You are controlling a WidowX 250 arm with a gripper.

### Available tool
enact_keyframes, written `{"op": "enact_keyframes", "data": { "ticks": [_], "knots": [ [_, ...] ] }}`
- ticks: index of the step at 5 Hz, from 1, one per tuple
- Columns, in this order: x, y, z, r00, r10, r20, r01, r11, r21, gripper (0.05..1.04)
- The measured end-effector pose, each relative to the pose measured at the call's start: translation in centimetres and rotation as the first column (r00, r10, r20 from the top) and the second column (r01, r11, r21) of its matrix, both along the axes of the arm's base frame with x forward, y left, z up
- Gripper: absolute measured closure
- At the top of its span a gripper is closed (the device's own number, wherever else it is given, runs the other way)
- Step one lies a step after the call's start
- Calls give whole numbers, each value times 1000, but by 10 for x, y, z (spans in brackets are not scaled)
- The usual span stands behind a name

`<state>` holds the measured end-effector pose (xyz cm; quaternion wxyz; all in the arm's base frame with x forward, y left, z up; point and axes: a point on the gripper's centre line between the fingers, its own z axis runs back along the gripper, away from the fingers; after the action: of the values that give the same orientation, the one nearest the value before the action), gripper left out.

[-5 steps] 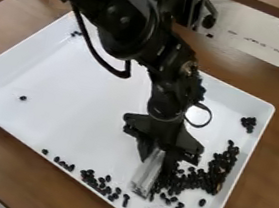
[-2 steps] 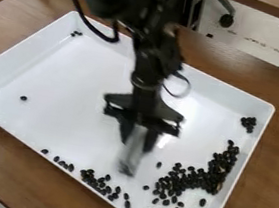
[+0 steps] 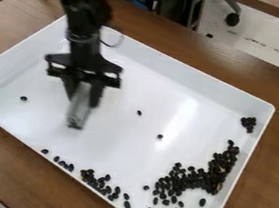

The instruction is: Sweep into pile

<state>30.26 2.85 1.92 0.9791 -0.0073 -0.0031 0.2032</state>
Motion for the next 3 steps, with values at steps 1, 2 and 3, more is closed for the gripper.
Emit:
{"op": "enact_keyframes", "data": {
  "ticks": [1, 2, 3],
  "knots": [
    [-9, 26, -18, 998, 14, -59, -14, 1000, -3, 723],
    [-10, 37, -20, 998, 22, -53, -23, 1000, -16, 723],
    [-11, 37, -21, 999, 14, -41, -15, 999, -30, 653]
  ]
}}
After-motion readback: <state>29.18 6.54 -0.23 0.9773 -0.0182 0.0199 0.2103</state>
